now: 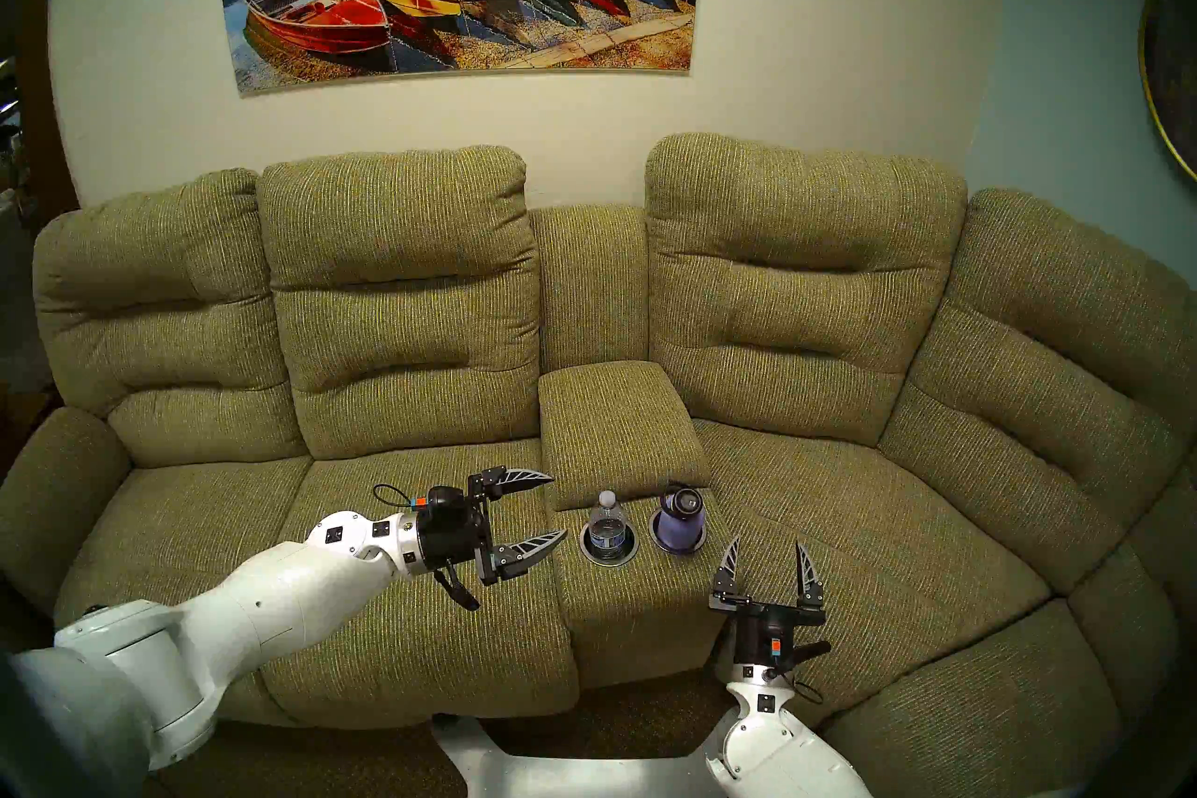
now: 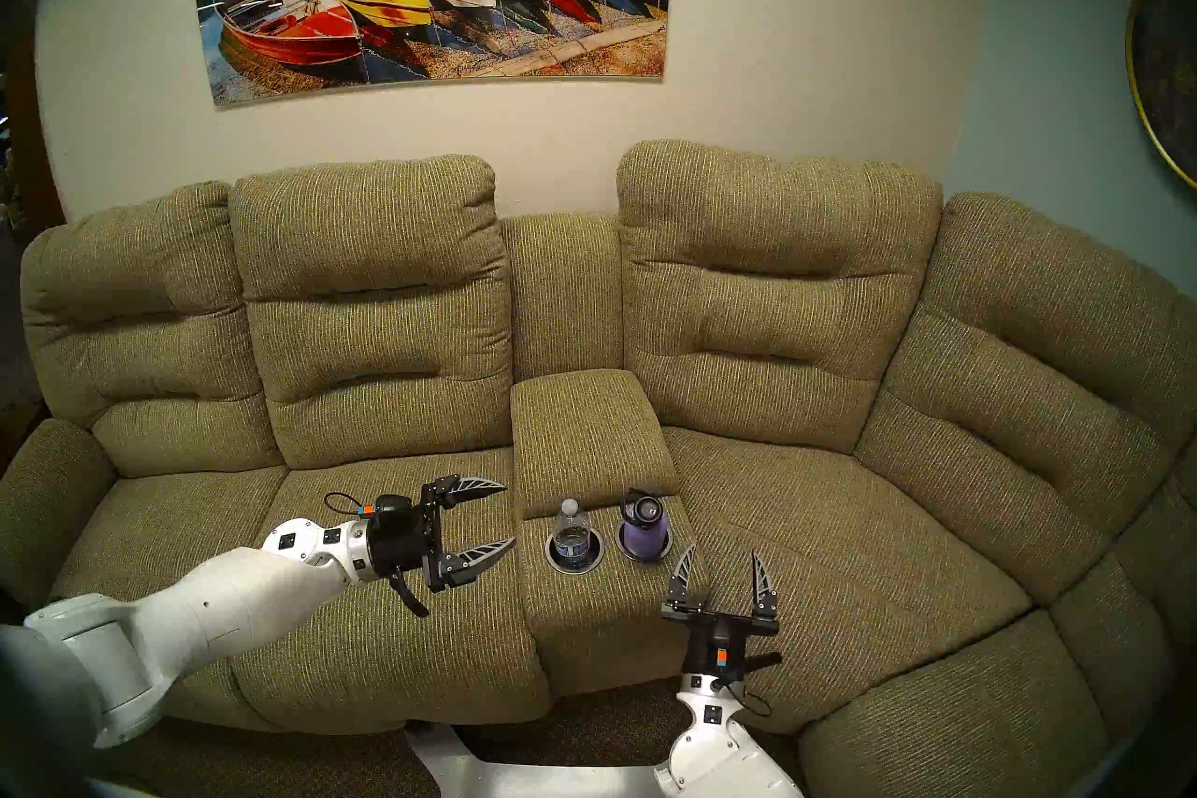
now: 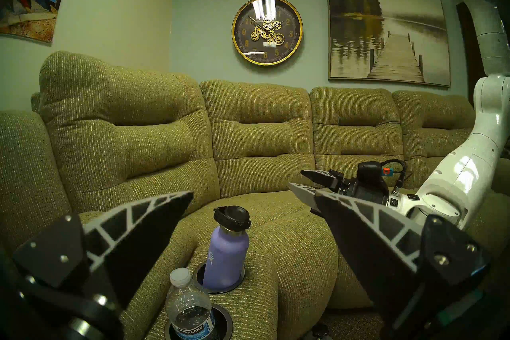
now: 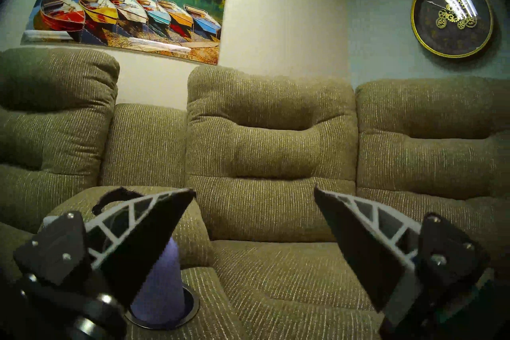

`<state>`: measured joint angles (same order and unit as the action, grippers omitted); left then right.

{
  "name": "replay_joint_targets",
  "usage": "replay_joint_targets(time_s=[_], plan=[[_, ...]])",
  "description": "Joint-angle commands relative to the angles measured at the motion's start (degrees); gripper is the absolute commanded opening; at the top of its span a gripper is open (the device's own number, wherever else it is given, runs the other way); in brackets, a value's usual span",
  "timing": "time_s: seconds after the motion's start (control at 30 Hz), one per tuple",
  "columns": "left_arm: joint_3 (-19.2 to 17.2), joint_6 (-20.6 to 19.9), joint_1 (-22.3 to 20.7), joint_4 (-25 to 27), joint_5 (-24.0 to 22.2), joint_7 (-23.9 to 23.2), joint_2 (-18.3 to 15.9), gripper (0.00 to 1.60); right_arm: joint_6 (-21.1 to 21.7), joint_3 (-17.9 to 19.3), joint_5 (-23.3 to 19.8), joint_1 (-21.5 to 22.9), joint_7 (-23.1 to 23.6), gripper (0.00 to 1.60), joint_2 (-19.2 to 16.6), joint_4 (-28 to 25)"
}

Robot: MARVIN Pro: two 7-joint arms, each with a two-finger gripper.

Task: Put bottles into cup holders

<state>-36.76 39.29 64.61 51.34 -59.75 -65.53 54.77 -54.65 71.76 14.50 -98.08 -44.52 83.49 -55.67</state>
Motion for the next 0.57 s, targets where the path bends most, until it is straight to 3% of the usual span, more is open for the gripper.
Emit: replay_joint_targets(time_s=[0.0, 0.53], plan=[[-0.12, -0.09, -0.41, 0.72, -0.42, -1.21, -0.07, 1.6, -0.35, -1.27, -2.67, -4.85, -0.37, 1.6, -1.31, -6.92], [-0.08, -0.21, -0.48, 0.67, -1.02, -2.02, -0.12, 1.6, -0.35, -5.1, -11.27, -10.48, 2.39, 1.6, -6.96, -18.06]])
